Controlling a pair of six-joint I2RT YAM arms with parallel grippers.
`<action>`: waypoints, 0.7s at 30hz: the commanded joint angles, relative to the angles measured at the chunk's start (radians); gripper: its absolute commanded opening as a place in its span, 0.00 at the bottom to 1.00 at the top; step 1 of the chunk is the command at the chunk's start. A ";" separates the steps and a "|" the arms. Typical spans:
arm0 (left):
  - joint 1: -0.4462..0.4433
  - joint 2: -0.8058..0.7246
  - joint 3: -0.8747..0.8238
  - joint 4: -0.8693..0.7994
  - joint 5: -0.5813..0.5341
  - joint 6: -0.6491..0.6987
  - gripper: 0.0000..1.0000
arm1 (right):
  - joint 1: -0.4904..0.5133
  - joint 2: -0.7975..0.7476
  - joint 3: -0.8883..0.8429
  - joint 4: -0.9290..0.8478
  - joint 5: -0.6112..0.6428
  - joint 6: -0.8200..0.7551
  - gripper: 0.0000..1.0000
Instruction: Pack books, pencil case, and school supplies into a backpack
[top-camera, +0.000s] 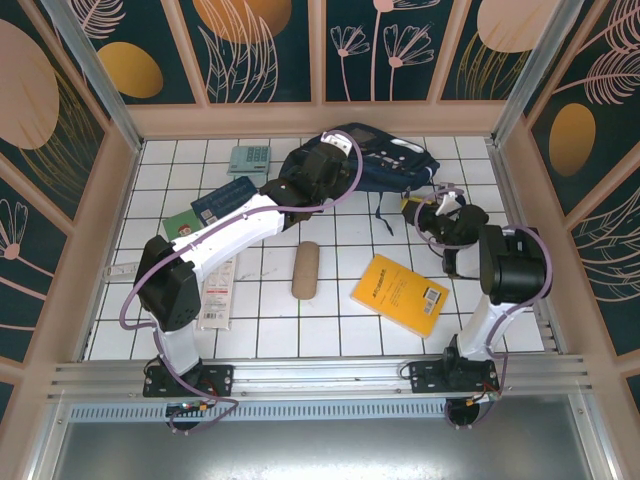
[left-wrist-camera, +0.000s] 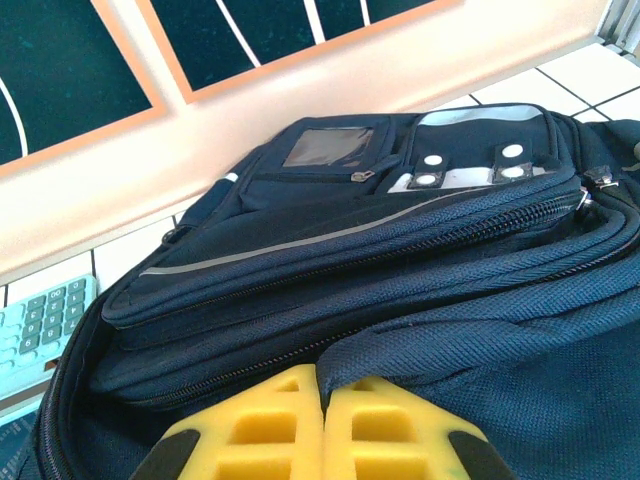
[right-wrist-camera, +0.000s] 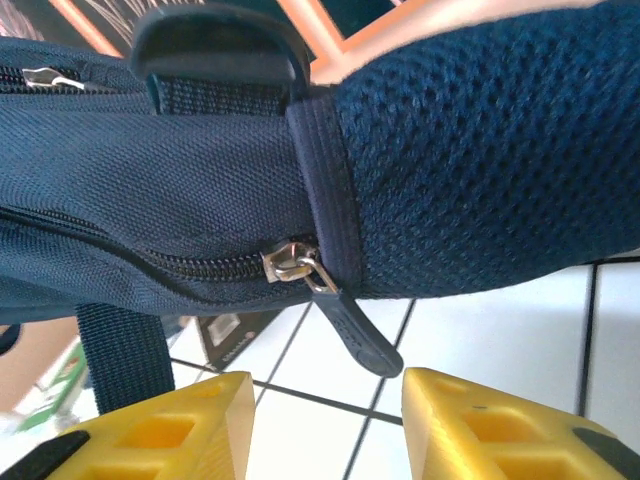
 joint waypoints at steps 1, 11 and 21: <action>0.013 -0.073 0.051 0.065 -0.051 -0.006 0.00 | -0.007 0.054 0.064 0.116 -0.122 0.064 0.45; 0.013 -0.073 0.049 0.066 -0.044 -0.010 0.00 | -0.007 0.087 0.120 0.104 -0.150 0.064 0.40; 0.013 -0.074 0.043 0.067 -0.047 -0.010 0.00 | -0.006 0.011 0.059 0.107 -0.144 0.067 0.00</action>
